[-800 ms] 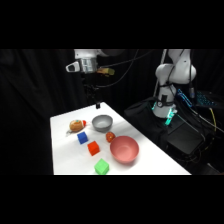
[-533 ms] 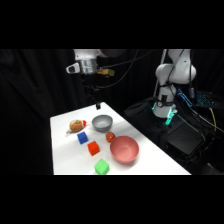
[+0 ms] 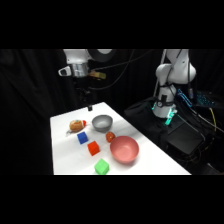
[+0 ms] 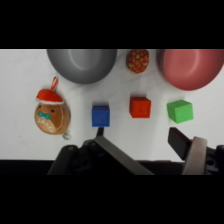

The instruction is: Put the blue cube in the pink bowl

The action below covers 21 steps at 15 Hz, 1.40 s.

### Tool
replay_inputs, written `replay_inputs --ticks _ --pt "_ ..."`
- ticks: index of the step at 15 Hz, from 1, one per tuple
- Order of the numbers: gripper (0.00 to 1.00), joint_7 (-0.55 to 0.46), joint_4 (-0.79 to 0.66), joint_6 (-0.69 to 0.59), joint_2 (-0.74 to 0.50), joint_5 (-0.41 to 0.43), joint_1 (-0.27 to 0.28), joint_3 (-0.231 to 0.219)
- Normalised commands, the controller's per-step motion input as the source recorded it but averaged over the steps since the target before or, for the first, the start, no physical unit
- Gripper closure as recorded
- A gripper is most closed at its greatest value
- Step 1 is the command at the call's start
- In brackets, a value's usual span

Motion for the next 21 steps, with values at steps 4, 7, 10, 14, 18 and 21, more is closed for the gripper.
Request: replay_inputs --ticks 4,7,10,14,18,21 --pt "0.00 -0.19 0.55 -0.04 0.42 0.017 -0.109 0.037" --pt "0.00 -0.23 0.46 0.03 0.36 0.023 -0.127 0.069" --pt "0.00 -0.24 0.38 0.06 0.33 0.059 -0.135 0.107" --pt "0.00 -0.21 0.34 0.08 0.33 0.046 -0.105 0.122" --pt "0.00 -0.13 0.33 0.09 0.32 -0.018 -0.093 0.077" --pt "0.00 -0.09 0.29 0.11 0.27 -0.035 -0.098 0.068"
